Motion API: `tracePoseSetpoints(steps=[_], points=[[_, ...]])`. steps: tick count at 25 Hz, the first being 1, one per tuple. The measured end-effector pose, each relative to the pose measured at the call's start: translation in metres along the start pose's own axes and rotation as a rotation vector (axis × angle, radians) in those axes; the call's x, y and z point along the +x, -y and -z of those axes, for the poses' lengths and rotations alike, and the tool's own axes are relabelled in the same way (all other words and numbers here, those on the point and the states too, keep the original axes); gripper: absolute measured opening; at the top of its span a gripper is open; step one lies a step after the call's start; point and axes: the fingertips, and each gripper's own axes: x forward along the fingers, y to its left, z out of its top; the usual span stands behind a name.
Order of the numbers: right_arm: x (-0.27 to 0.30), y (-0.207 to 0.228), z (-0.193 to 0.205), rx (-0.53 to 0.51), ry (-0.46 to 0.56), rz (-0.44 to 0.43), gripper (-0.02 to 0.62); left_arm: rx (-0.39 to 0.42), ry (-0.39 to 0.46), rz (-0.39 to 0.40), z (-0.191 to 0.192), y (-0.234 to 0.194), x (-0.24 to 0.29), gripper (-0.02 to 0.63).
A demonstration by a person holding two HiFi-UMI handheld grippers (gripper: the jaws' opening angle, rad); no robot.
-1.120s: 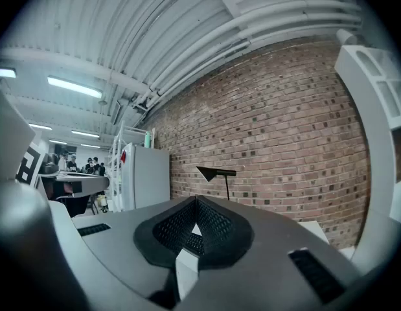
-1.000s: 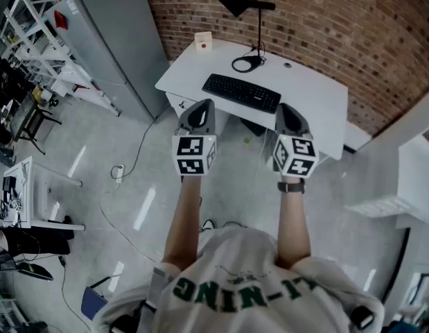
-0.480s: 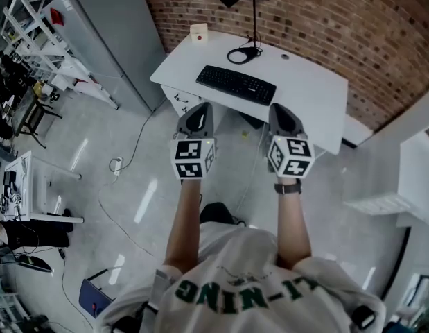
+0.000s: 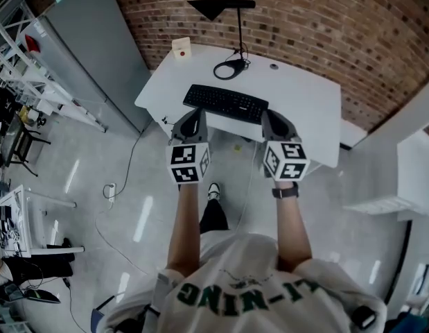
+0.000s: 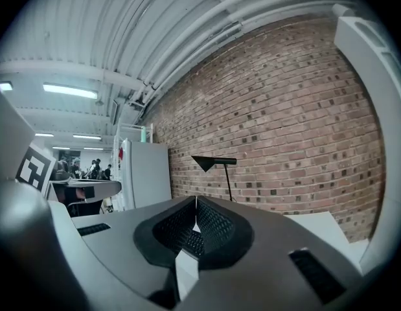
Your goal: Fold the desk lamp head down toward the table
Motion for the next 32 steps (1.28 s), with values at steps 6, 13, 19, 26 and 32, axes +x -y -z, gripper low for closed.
tracePoseSetpoints(steps=[6, 13, 19, 26, 32], points=[[0.09, -0.001, -0.032, 0.025, 0.006, 0.016, 0.005, -0.019, 0.011, 0.039, -0.026, -0.055, 0.079, -0.002], [0.189, -0.014, -0.049, 0.025, -0.004, 0.031, 0.005, -0.023, -0.008, 0.1, -0.036, -0.116, 0.155, -0.002], [0.256, -0.022, -0.06, 0.029, -0.003, 0.045, 0.005, -0.038, -0.001, 0.145, -0.045, -0.157, 0.208, -0.002], [0.297, -0.025, -0.053, 0.022, -0.037, 0.06, 0.005, -0.086, 0.002, 0.187, -0.045, -0.184, 0.246, -0.002], [0.32, -0.014, -0.054, 0.039, -0.041, 0.076, 0.005, -0.088, -0.015, 0.24, -0.047, -0.186, 0.274, -0.002]])
